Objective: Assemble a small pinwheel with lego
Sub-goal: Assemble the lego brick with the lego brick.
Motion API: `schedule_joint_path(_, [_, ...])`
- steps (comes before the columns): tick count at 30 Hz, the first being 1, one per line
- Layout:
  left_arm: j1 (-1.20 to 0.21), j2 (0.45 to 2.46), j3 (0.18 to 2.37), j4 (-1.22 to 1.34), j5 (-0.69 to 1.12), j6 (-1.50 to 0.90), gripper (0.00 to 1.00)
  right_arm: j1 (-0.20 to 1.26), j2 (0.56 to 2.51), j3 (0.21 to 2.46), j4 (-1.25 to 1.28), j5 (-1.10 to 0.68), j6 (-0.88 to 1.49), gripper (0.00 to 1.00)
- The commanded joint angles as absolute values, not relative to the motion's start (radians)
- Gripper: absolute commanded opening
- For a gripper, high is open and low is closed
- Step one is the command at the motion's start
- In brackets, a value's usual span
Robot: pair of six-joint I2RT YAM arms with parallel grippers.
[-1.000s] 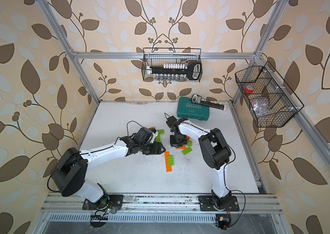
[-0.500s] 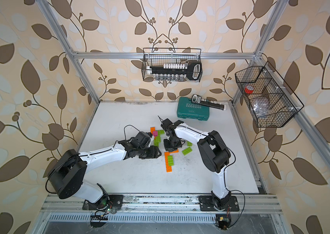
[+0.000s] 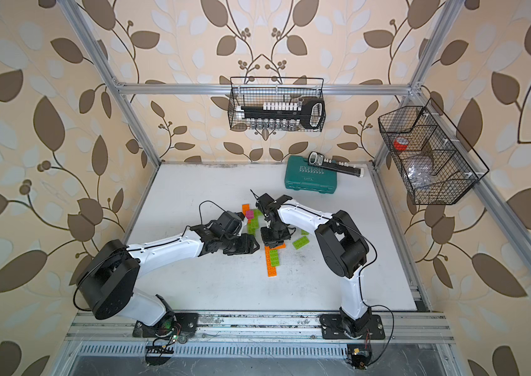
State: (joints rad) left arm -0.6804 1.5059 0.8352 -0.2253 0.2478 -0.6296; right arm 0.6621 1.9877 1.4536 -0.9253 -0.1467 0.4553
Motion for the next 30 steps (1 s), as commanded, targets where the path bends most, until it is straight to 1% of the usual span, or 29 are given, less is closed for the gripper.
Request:
schedule_joint_path(1, [-0.679, 1.465, 0.828, -0.223, 0.22, -0.635, 0.7, 0.675, 2.022, 1.448, -0.953, -0.159, 0.457, 0.1])
schedule_joint_path(14, [-0.675, 1.455, 0.807, -0.216, 0.212, -0.64, 0.7, 0.704, 2.06, 1.452, -0.992, -0.093, 0.543, 0.11])
schedule_joint_path(23, [-0.672, 1.449, 0.785, -0.218, 0.204, -0.647, 0.71, 0.746, 2.062, 1.437, -1.02, -0.066, 0.543, 0.11])
schedule_joint_path(24, [-0.67, 1.414, 0.781, -0.22, 0.199, -0.648, 0.7, 0.747, 2.059, 1.436, -1.021, -0.062, 0.543, 0.11])
schedule_joint_path(30, [-0.667, 1.382, 0.754, -0.227, 0.183, -0.664, 0.71, 0.751, 2.053, 1.457, -1.062, -0.007, 0.566, 0.11])
